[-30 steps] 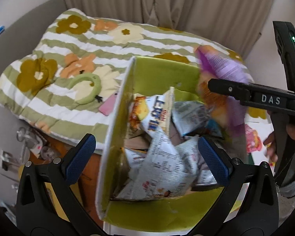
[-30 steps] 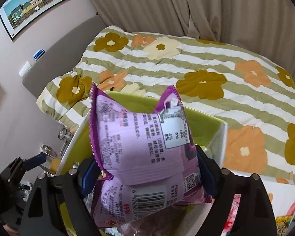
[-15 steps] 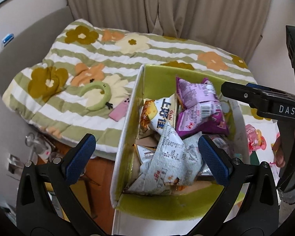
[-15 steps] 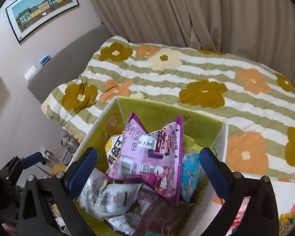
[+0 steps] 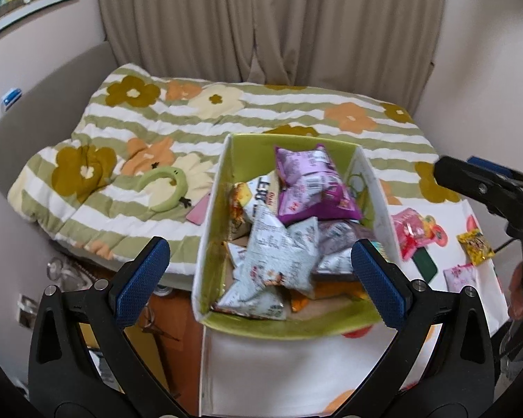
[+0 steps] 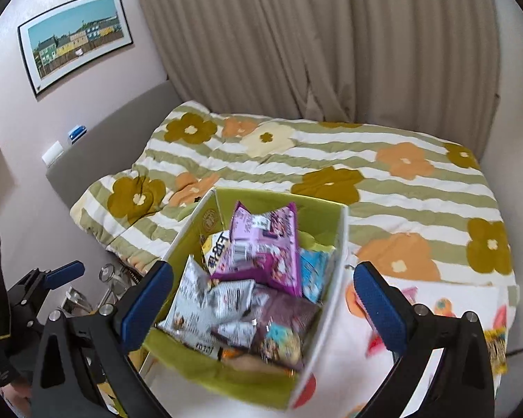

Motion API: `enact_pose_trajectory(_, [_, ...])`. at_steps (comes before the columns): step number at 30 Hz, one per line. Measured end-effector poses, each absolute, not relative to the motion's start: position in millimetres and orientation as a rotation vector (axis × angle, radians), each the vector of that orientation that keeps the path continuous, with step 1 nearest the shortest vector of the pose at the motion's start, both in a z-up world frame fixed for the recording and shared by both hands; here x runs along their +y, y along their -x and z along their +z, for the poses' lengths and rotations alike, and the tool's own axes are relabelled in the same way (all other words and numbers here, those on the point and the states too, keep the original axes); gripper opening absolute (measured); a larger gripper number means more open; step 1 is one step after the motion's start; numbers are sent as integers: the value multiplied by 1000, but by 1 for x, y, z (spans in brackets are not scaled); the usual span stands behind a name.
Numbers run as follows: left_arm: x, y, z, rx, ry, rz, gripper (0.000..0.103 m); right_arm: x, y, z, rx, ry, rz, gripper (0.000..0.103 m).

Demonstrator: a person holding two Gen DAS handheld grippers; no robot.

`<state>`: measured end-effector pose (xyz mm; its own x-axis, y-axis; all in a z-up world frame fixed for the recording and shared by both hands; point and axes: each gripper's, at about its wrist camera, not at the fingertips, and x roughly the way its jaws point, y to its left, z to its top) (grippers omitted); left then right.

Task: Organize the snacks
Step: 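Move both tools back toward the snacks left on the sheet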

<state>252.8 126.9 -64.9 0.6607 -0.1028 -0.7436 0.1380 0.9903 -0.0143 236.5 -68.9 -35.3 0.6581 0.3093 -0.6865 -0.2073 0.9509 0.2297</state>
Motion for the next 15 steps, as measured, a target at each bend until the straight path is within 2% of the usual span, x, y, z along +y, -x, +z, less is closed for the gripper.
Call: enact_pose_trajectory(15, [7,-180,-64,794,-24,-185,103,-183,-119,-42,765,-147,141,103])
